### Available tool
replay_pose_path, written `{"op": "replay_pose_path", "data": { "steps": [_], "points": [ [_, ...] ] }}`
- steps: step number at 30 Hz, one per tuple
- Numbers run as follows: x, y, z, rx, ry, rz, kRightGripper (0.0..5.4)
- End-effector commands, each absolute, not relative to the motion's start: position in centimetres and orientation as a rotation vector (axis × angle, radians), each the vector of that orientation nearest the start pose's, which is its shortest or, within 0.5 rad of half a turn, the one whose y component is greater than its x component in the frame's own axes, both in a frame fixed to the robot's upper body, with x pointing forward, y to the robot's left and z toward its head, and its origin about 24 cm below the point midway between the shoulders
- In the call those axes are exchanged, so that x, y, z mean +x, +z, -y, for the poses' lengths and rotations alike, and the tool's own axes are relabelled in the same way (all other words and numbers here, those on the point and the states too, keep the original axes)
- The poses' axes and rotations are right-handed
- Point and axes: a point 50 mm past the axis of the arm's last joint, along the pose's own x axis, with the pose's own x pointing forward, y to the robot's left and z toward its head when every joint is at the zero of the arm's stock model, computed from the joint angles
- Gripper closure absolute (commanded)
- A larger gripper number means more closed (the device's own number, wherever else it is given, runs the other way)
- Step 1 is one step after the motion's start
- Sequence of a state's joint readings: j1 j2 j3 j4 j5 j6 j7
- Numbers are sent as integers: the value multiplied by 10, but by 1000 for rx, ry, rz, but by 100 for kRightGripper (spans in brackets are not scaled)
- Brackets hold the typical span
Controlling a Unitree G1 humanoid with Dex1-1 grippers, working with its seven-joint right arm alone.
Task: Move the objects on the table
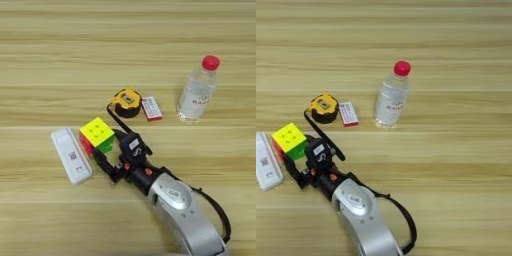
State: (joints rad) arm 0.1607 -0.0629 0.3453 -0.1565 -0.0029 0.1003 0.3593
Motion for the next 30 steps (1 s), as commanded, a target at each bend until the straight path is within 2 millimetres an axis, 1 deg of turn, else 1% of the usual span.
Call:
{"op": "replay_pose_path", "data": {
  "steps": [1,9,10,15,18,21,24,25,26,27,30],
  "points": [
    [209,34,78,-25,615,-85,209],
    [208,29,81,-30,602,-96,209],
    [208,28,81,-30,600,-98,180],
    [208,27,80,-31,600,-98,128],
    [209,30,81,-36,595,-81,112],
    [210,39,81,-63,586,-18,76],
    [210,55,84,-77,564,65,44],
    [210,60,86,-78,548,86,31],
    [210,64,89,-82,531,104,31],
    [211,67,92,-89,513,121,11],
    [212,77,106,-93,433,152,5]
  ]
}}
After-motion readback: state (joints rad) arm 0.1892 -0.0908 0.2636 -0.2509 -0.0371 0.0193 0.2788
